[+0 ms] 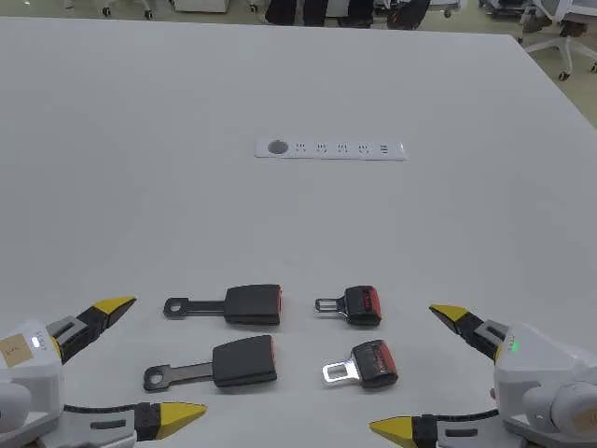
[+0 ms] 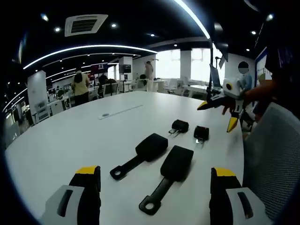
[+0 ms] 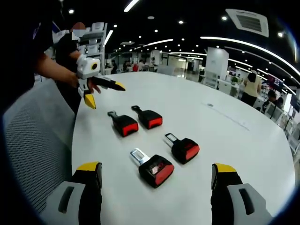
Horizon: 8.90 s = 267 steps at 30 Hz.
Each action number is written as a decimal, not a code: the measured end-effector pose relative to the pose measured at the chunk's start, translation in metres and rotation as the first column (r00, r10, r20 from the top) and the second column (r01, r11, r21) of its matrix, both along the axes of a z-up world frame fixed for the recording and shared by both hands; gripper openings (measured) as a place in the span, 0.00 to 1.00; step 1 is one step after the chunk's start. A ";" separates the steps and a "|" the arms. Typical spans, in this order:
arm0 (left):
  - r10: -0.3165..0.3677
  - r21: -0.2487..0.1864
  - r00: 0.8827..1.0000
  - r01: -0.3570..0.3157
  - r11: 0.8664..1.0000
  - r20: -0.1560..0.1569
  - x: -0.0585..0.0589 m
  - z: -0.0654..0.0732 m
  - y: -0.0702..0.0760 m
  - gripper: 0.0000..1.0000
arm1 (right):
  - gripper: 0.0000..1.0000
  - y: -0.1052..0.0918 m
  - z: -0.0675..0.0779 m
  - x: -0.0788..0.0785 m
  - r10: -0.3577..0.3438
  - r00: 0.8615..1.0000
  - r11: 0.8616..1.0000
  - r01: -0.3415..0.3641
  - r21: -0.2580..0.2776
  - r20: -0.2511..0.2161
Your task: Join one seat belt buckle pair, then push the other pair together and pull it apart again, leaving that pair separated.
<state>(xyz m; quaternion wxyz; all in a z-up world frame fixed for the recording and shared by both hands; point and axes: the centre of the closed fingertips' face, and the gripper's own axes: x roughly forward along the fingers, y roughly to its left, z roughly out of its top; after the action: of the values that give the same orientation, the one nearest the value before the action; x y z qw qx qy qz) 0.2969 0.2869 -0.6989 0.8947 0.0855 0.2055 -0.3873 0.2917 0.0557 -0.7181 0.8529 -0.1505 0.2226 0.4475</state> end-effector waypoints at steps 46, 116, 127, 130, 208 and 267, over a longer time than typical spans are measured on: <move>-0.030 0.032 0.999 0.031 0.999 -0.020 -0.001 -0.003 -0.001 0.96 | 0.98 -0.006 -0.002 0.001 0.031 1.000 0.999 -0.031 -0.035 0.002; -0.467 0.321 0.826 0.557 0.766 -0.316 -0.001 -0.069 -0.056 0.32 | 0.31 0.019 -0.048 0.006 0.510 0.845 0.785 -0.534 -0.314 -0.162; -0.519 0.335 0.790 0.610 0.718 -0.325 -0.001 -0.070 -0.054 0.32 | 0.30 0.019 -0.049 0.006 0.505 0.848 0.788 -0.528 -0.317 -0.159; -0.525 0.339 0.785 0.617 0.711 -0.329 -0.001 -0.070 -0.054 0.31 | 0.30 0.019 -0.048 0.006 0.508 0.847 0.785 -0.530 -0.321 -0.155; -0.537 0.334 0.753 0.654 0.679 -0.382 -0.002 -0.077 -0.053 0.31 | 0.30 0.083 -0.048 0.004 0.515 0.845 0.806 -0.535 -0.252 -0.146; -0.541 0.350 0.757 0.651 0.674 -0.367 -0.002 -0.076 -0.053 0.31 | 0.28 0.106 -0.048 0.009 0.463 0.874 0.849 -0.486 -0.207 -0.151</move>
<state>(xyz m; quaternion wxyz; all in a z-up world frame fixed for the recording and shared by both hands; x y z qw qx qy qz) 0.2953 0.2339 -0.7744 0.6405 0.3101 0.3542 -0.6068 0.3012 0.1621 -0.7665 0.6800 -0.2806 0.2710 0.6208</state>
